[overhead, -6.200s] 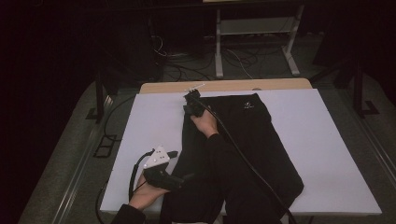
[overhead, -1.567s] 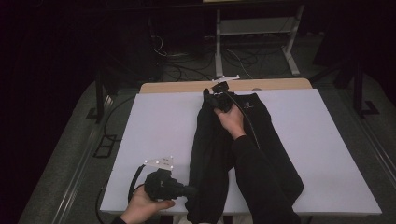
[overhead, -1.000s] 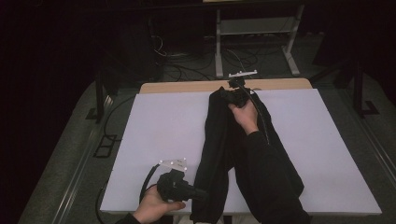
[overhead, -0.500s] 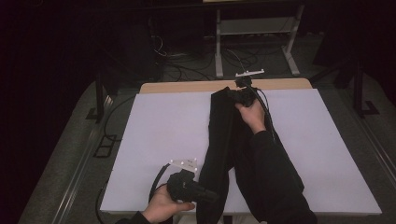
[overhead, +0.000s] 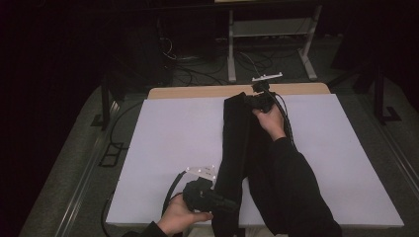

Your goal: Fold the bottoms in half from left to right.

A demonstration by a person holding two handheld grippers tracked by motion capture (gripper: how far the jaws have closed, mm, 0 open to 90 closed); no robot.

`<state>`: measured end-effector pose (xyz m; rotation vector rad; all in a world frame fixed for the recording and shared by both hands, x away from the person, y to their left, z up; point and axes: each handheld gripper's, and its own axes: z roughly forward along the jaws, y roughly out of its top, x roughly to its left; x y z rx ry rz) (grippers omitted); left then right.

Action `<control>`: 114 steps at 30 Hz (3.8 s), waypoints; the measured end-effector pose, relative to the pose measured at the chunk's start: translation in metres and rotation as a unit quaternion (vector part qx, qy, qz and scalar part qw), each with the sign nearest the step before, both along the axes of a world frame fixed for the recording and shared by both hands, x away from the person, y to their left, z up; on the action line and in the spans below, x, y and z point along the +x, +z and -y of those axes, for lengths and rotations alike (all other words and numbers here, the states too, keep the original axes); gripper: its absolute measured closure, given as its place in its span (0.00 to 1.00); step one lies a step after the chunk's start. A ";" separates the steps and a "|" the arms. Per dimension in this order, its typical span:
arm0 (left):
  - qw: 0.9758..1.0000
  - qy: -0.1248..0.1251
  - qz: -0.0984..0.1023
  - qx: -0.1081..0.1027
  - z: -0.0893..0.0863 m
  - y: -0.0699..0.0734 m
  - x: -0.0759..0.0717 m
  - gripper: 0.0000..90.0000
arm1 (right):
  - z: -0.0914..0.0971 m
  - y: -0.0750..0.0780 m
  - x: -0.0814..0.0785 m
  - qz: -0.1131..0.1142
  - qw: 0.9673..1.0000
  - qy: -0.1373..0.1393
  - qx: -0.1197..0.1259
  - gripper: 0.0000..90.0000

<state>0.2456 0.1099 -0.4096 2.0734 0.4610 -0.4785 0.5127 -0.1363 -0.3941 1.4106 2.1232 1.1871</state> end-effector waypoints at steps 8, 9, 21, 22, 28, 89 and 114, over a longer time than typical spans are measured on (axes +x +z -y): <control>1.000 0.001 0.005 -0.007 0.017 0.007 0.000 0.99 | 0.011 0.001 0.006 -0.010 1.000 0.007 0.004 0.96; 1.000 0.004 0.005 -0.009 0.020 0.007 -0.001 0.99 | 0.012 0.002 0.007 -0.011 1.000 0.009 0.002 0.96; 1.000 0.014 0.015 -0.017 0.049 0.014 -0.006 0.99 | 0.027 0.003 0.012 -0.023 0.999 0.027 0.002 0.96; 1.000 0.015 0.015 -0.017 0.051 0.014 -0.006 0.99 | 0.029 0.002 0.013 -0.024 0.999 0.028 0.002 0.96; 1.000 0.019 0.013 -0.019 0.062 0.013 -0.005 0.99 | 0.035 -0.002 0.016 -0.032 0.999 0.032 -0.003 0.96; 0.996 0.013 -0.084 0.012 0.217 -0.035 0.027 0.99 | 0.084 0.007 0.021 0.009 0.990 0.084 -0.115 0.96; 0.992 0.040 -0.118 -0.005 0.235 -0.045 0.037 0.74 | 0.097 -0.019 0.029 -0.007 0.994 0.063 -0.084 0.73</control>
